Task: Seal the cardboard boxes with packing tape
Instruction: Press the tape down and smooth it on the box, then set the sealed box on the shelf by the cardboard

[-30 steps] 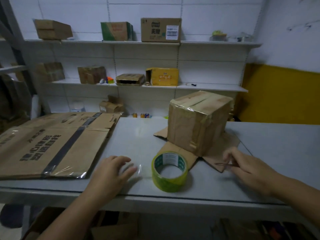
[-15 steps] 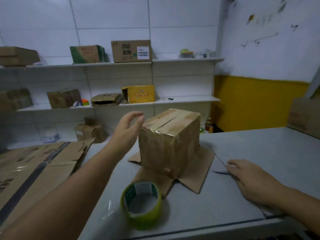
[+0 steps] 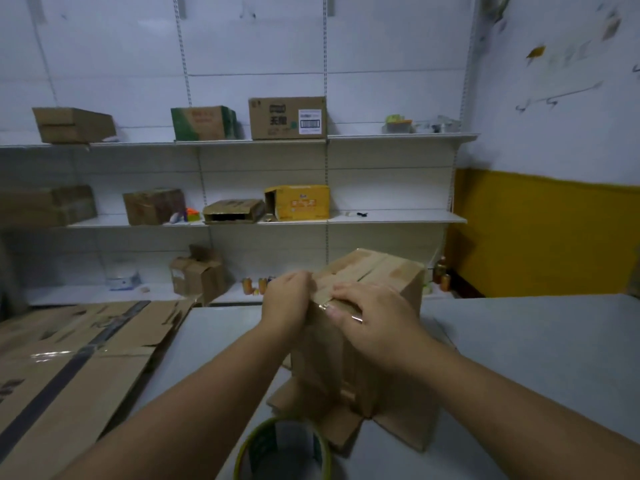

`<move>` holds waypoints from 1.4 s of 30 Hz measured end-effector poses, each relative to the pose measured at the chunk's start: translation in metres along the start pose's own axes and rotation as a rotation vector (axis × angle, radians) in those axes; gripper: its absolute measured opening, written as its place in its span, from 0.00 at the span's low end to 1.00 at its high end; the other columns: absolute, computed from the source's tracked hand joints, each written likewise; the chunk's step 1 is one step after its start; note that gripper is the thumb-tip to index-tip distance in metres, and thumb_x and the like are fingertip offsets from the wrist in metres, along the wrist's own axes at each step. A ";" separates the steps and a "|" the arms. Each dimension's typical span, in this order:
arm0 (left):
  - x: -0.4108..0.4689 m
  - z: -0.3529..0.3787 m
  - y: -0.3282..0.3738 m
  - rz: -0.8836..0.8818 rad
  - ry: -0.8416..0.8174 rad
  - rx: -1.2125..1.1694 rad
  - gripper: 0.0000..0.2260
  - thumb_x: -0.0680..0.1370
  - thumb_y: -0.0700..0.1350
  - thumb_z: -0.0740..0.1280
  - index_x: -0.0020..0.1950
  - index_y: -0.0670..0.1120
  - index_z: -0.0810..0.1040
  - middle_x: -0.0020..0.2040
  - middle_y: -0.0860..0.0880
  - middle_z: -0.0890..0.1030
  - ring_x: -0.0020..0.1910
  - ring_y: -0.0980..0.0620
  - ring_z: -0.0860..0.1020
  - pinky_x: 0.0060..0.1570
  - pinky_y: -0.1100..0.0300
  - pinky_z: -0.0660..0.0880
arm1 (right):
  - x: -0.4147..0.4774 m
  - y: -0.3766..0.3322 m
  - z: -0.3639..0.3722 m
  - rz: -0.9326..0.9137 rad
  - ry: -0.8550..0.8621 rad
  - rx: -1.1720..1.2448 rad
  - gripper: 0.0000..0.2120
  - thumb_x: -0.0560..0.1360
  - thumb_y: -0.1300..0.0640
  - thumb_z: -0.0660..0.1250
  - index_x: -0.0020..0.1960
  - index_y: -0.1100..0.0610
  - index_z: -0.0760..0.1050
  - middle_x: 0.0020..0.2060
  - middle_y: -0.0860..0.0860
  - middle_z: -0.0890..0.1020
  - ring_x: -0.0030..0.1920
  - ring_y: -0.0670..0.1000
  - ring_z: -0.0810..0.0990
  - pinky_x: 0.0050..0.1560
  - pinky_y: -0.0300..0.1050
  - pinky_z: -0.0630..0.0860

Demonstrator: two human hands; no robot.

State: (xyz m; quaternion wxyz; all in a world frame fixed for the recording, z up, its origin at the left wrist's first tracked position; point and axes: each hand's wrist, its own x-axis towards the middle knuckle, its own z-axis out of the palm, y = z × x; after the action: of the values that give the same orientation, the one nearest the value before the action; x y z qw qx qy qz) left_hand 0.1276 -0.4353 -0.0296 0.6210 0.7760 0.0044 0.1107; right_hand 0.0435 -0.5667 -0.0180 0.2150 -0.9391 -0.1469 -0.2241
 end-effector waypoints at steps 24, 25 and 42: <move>-0.065 -0.069 0.002 0.521 -0.317 0.310 0.53 0.71 0.39 0.72 0.69 0.69 0.32 0.71 0.70 0.36 0.74 0.54 0.52 0.59 0.73 0.68 | 0.008 0.101 -0.025 0.667 -0.026 1.457 0.31 0.70 0.28 0.56 0.64 0.46 0.74 0.60 0.53 0.79 0.62 0.57 0.76 0.65 0.63 0.67; -0.065 -0.070 -0.005 0.420 -0.353 0.232 0.50 0.72 0.36 0.70 0.71 0.68 0.35 0.71 0.68 0.45 0.72 0.55 0.58 0.53 0.76 0.70 | 0.001 0.105 -0.013 0.723 -0.012 1.467 0.34 0.71 0.27 0.55 0.68 0.47 0.71 0.63 0.52 0.78 0.64 0.58 0.74 0.66 0.63 0.65; -0.007 -0.075 0.098 0.305 -0.446 0.348 0.08 0.76 0.45 0.66 0.55 0.49 0.78 0.50 0.51 0.80 0.50 0.54 0.78 0.46 0.62 0.76 | 0.027 0.020 -0.070 -0.012 -0.086 0.082 0.17 0.75 0.47 0.66 0.63 0.46 0.72 0.58 0.42 0.72 0.60 0.46 0.71 0.55 0.41 0.70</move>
State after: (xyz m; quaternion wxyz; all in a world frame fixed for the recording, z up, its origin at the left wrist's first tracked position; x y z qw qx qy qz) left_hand 0.0947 -0.3862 0.0790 0.4408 0.8674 -0.2293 0.0273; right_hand 0.0495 -0.6120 0.0444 0.2454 -0.9374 -0.1707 -0.1787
